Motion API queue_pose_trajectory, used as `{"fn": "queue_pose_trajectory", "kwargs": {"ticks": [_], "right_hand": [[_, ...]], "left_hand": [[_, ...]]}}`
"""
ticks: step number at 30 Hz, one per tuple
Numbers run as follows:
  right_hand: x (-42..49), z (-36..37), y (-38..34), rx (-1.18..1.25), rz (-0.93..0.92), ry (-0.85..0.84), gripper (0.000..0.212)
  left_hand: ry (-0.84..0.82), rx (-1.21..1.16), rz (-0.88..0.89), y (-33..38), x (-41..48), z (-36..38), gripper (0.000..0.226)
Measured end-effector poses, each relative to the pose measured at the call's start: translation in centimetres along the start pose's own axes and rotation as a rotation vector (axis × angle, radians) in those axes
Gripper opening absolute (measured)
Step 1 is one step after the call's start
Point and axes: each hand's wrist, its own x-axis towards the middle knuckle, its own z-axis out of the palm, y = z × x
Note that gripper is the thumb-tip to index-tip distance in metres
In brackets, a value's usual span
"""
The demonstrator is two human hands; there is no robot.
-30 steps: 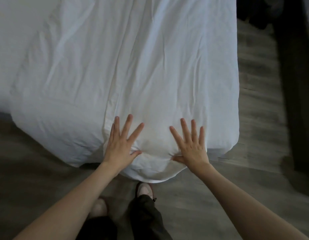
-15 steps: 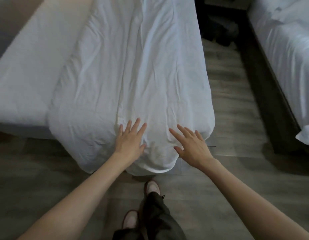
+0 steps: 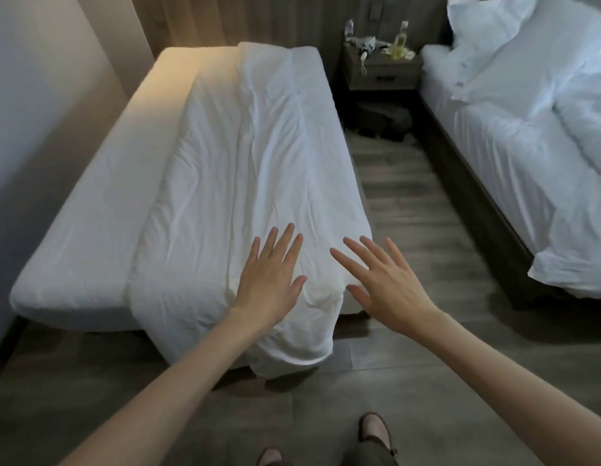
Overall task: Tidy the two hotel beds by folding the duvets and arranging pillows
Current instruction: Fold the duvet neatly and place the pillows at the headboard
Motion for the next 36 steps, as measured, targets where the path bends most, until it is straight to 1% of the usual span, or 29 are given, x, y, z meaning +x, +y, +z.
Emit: {"fn": "queue_pose_trajectory", "kwargs": {"ticks": [5,16,20,27,30,33,36], "right_hand": [[-0.1,-2.0,6.3,-0.065,0.008,0.064,0.071],[-2.0,-7.1,25.6,-0.027,-0.027,0.17,0.074],[-1.1,-8.1,31.5,-0.001,-0.022,0.222,0.075],[3.3,-8.5,40.9,0.038,-0.024,0.277,0.076],[6.0,-8.0,46.0,0.02,-0.031,0.263,0.077],[9.3,-8.2,51.6,0.025,0.002,0.233,0.077],[12.8,-9.2,57.2,0.021,-0.023,0.195,0.076]], "left_hand": [[0.031,0.038,-0.021,5.1,4.0,-2.8,0.07],[0.172,-0.016,-0.066,20.8,13.9,-4.1,0.069],[0.165,0.005,-0.06,24.7,18.4,-4.7,0.068],[0.198,-0.029,-0.068,30.0,27.2,-4.5,0.067],[0.204,-0.039,-0.08,32.3,32.4,-3.8,0.068],[0.166,-0.061,-0.13,34.4,38.8,-2.8,0.068],[0.168,-0.09,-0.187,36.2,45.3,-3.0,0.069]]}}
